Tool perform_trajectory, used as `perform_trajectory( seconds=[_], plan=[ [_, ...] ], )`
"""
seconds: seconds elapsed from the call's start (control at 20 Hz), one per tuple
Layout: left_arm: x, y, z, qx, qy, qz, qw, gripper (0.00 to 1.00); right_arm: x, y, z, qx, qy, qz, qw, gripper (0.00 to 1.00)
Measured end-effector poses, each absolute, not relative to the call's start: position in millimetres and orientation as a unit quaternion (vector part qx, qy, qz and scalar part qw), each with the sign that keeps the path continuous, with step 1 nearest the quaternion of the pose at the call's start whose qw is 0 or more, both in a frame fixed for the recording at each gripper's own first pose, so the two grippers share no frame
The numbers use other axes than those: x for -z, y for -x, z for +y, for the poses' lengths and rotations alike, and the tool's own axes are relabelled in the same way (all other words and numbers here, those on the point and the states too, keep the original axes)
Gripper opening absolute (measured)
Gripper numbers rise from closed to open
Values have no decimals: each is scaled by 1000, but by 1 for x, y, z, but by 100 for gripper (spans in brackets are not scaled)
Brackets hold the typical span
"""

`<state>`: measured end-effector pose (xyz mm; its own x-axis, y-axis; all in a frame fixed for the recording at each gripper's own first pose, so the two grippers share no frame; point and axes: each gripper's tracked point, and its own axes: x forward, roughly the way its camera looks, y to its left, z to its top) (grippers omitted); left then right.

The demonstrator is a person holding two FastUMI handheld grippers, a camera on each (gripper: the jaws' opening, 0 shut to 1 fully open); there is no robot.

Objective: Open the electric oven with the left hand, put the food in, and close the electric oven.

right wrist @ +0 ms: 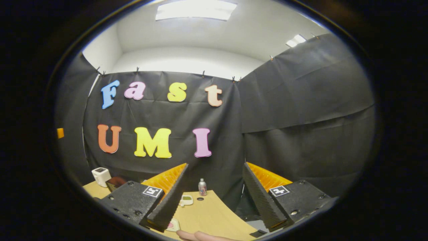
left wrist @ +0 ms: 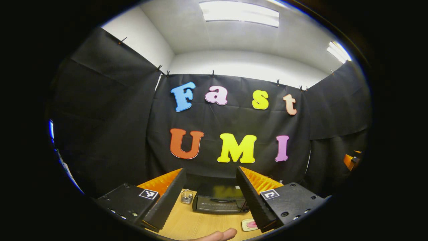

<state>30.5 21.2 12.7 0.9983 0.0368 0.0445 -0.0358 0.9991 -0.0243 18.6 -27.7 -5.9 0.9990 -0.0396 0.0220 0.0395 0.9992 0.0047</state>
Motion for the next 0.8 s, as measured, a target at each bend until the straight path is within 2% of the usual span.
perform_trajectory(
  seconds=[0.35,0.8],
  plan=[
    [36,-104,-6,23,6,27,999,95,17,-30,-28,6,-6,-8,1000,98],
    [147,-176,-26,51,-3,138,989,95,23,-40,-34,13,0,-26,1000,97]
  ],
)
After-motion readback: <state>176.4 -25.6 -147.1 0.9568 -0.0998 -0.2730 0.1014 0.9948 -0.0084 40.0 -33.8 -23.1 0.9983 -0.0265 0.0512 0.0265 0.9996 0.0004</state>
